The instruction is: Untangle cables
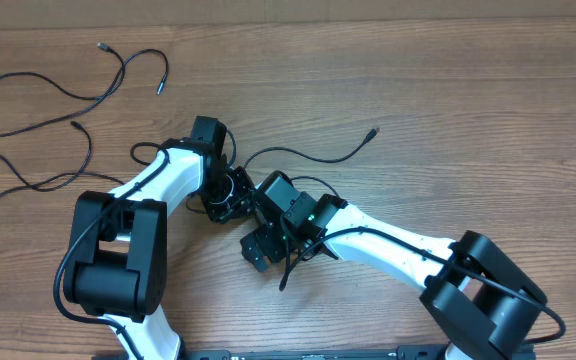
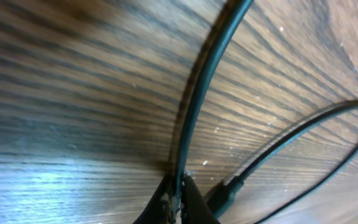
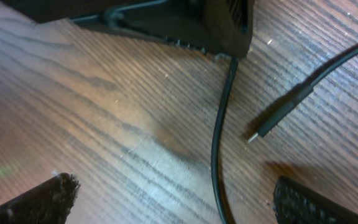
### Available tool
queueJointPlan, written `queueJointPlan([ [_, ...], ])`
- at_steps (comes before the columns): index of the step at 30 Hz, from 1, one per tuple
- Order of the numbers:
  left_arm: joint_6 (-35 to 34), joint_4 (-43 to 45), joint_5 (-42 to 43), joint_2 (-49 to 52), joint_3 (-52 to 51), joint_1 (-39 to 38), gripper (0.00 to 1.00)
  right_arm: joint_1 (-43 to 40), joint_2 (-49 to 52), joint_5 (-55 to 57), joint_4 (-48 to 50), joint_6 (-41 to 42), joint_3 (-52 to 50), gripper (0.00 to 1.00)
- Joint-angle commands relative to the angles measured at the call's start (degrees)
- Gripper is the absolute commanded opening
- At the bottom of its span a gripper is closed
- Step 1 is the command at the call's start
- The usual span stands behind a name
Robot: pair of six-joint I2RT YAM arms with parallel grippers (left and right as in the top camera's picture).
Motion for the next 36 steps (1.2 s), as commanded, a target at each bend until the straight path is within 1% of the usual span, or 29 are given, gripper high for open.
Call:
queueJointPlan([
  [1, -0.9, 0.1, 2.4, 0.6, -0.8, 0.4, 0.04, -1.0, 2.6, 0.0, 0.7, -0.2, 0.7, 1.0],
  [5, -0.9, -0.1, 3.4, 0.6, -0.8, 0.4, 0.04, -3.3, 2.8, -5.1, 1.0, -0.3, 0.7, 1.0],
  [13, -0.7, 1.7, 11.7, 0.6, -0.8, 0.9, 0.04, -8.7, 3.0, -13.6, 0.9, -0.5, 0.2, 1.0],
  [20, -0.7, 1.8, 13.9, 0.6, -0.8, 1.7, 0.04, -9.2, 3.5, -17.0, 2.0, -0.2, -1.9, 1.0],
  [22, -0.7, 1.8, 14.0, 0.6, -0.8, 1.7, 0.04, -9.2, 3.5, -20.3, 2.4, -0.3, -1.9, 0.95],
  [26, -0.7, 2.1, 14.5, 0.6, -0.8, 1.8, 0.04, -9.2, 3.5, -24.3, 2.5, -0.2, -1.9, 0.88],
  [28, -0.7, 2.2, 15.2, 0.6, -0.8, 1.7, 0.04, -9.2, 3.5, -24.3, 2.5, 0.0, -1.9, 0.81],
  [30, -0.7, 2.3, 16.7, 0.6, -0.8, 1.8, 0.04, -9.2, 3.5, -24.3, 2.5, 1.3, -1.9, 0.7],
  [31, -0.6, 2.6, 17.1, 0.6, -0.8, 1.8, 0.04, -9.2, 3.5, -24.6, 2.5, 1.3, -1.9, 0.67],
  [33, -0.7, 3.1, 17.4, 0.6, -0.8, 1.7, 0.04, -9.2, 3.5, -24.9, 2.7, 1.3, -1.9, 0.66],
  [36, -0.7, 3.2, 17.4, 0.6, -0.8, 1.7, 0.04, -9.2, 3.5, -25.6, 3.0, 1.4, -1.9, 0.56],
])
